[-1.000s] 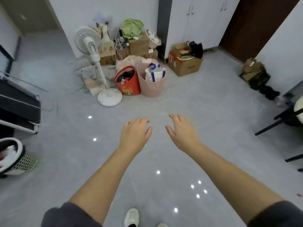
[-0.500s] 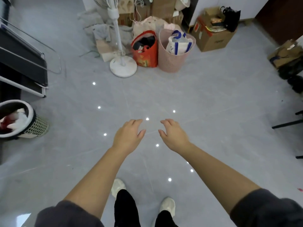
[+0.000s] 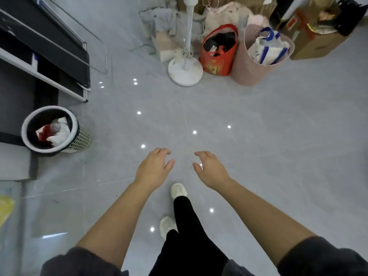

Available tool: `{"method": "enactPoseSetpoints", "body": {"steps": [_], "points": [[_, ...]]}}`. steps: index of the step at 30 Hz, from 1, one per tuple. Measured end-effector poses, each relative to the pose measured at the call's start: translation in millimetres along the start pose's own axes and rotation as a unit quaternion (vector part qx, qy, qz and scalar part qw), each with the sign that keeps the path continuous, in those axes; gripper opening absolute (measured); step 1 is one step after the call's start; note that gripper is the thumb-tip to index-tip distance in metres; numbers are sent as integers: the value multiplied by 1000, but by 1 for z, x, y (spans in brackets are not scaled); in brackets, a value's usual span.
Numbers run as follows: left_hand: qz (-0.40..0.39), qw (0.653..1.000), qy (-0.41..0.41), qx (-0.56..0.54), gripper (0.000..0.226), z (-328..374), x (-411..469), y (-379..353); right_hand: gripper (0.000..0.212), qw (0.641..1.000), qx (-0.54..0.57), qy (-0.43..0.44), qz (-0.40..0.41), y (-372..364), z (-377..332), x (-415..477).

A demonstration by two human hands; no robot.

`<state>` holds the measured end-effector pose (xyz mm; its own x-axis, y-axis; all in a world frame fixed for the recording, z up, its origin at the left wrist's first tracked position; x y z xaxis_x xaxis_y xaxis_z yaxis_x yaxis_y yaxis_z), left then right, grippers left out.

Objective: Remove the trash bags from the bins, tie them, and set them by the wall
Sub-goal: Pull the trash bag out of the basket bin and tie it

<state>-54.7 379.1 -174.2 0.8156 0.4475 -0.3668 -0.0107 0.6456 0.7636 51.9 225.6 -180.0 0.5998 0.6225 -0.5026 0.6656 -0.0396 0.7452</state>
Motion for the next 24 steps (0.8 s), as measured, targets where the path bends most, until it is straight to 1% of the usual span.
{"method": "enactPoseSetpoints", "body": {"steps": [8,13,18,22,24], "points": [[25,993,94,-60,39,-95,43,47,47,997,-28,42,-60,-17,-87,104],[48,985,136,-95,35,-170,58,85,46,991,-83,53,-90,-40,-154,160],[42,981,161,-100,32,-253,75,118,46,989,-90,42,-110,-81,-222,213],[47,976,197,-86,30,-317,88,136,46,986,-73,62,-135,-120,-274,252],[62,970,217,-85,30,-355,101,140,46,982,-76,81,-152,-149,-296,281]]}}
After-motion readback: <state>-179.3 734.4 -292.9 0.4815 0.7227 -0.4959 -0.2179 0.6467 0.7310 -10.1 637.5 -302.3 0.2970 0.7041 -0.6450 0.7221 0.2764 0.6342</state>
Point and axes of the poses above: each hand's wrist, its own x-axis towards the middle knuckle, its own y-axis out of the back of the hand, z = x × y, the point moved 4 cm from there along x, towards the middle knuckle, and after that the axes turned 1 degree about y, right-handed, at the moved point
